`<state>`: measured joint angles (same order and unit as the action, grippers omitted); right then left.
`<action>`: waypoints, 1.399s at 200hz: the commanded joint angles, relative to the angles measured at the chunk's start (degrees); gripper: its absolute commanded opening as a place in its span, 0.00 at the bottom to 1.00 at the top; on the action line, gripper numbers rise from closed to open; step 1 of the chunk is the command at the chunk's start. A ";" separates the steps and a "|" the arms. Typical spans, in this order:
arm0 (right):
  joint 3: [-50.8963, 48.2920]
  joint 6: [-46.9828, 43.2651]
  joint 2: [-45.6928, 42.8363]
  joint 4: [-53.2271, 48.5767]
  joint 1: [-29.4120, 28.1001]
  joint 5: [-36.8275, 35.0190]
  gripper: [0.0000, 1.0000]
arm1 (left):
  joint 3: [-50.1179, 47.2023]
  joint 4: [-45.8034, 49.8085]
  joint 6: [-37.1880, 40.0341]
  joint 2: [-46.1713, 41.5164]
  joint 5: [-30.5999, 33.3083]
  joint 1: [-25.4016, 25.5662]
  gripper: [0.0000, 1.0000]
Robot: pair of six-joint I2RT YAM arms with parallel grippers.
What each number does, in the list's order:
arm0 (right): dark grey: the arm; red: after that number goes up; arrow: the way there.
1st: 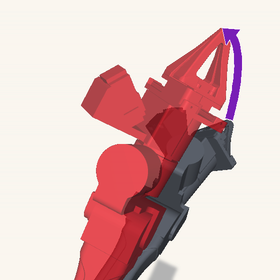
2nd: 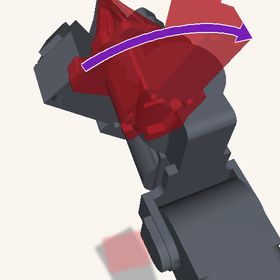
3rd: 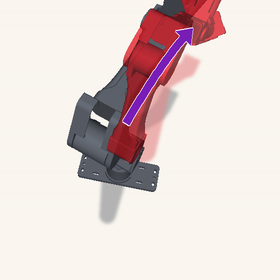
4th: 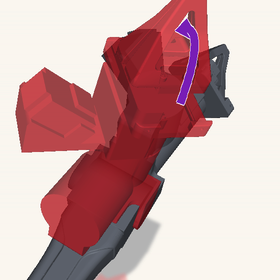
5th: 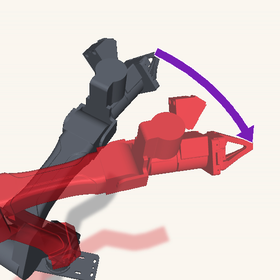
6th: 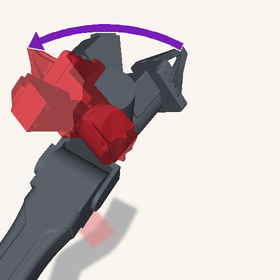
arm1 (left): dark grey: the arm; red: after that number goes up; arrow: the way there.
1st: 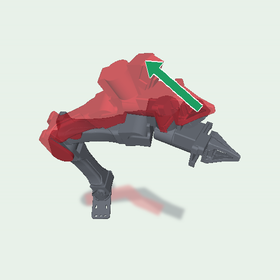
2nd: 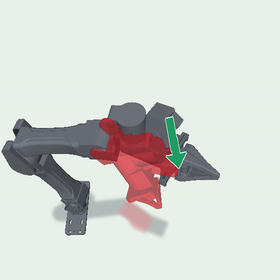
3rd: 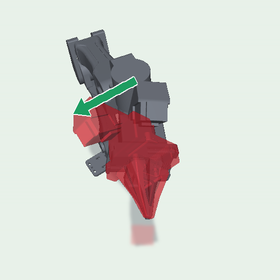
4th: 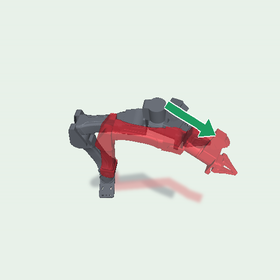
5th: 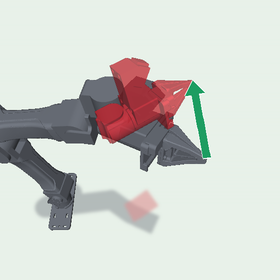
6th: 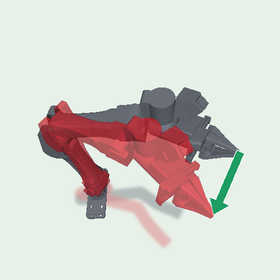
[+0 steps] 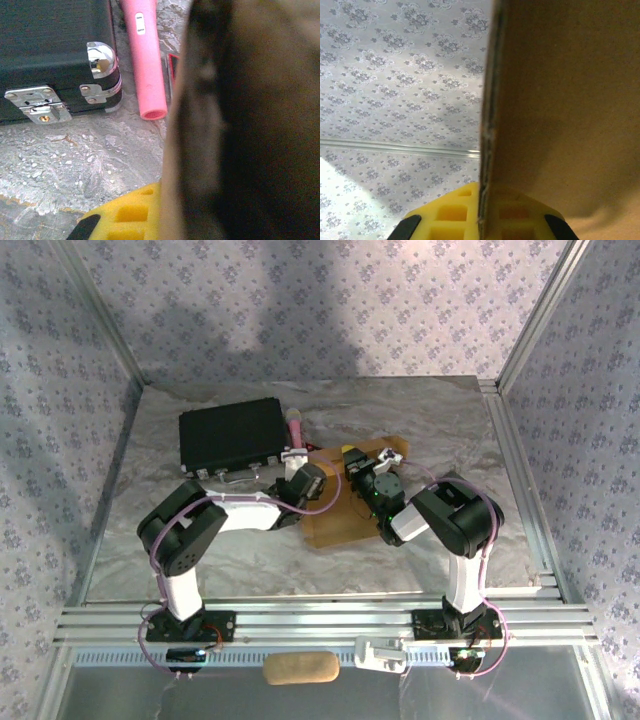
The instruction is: Fold the paper box
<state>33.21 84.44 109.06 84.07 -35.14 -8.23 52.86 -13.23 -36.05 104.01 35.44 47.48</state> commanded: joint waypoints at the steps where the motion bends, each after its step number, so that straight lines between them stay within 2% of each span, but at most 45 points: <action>1: -1.46 -0.53 -0.74 -6.87 -1.65 4.62 0.00 | 3.90 10.08 -6.01 2.48 4.80 -0.27 0.00; 20: -1.74 -0.32 -1.34 -7.65 -1.91 3.82 0.00 | 7.30 18.42 -11.01 3.65 7.07 -0.37 0.00; 77: -2.70 0.16 -3.19 -9.61 -2.06 2.74 0.00 | 7.00 19.90 -11.88 2.22 7.36 -0.04 0.00; 107: -4.35 0.02 -6.25 -10.77 -2.06 1.73 0.35 | 5.39 17.74 -9.09 0.08 7.06 0.38 0.00; 123: -6.18 -0.41 -11.78 -15.15 -1.59 0.82 0.51 | 4.62 17.13 -8.11 -1.84 6.25 0.29 0.00; 145: -7.63 -2.04 -22.60 -26.25 -0.24 0.93 0.64 | 5.64 19.10 -7.13 -4.34 4.74 0.28 0.00; 166: -5.39 -6.78 -35.81 -44.39 1.64 3.05 0.71 | 10.50 27.00 -7.94 -4.60 2.82 -0.04 0.00; 191: 1.36 -15.85 -50.01 -70.23 3.90 3.39 0.74 | 15.96 34.10 -9.06 -4.55 1.09 0.18 0.00; 217: 6.85 -20.47 -56.92 -86.23 10.30 8.02 0.72 | 18.78 37.99 -9.24 -6.77 0.27 0.52 0.00; 242: 8.76 -23.01 -59.45 -92.85 16.36 13.64 0.70 | 21.28 41.80 -7.56 -8.99 -0.20 1.37 0.00; 255: 9.57 -24.52 -59.73 -94.93 18.08 16.29 0.61 | 22.76 44.02 -7.11 -9.95 -0.89 1.50 0.00; 280: 8.73 -27.67 -58.78 -96.49 19.44 19.32 0.51 | 23.06 45.64 -6.31 -13.15 -2.13 2.18 0.00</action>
<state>41.54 61.93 49.60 -4.80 -16.91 5.10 73.84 27.53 -43.94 95.11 34.61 48.80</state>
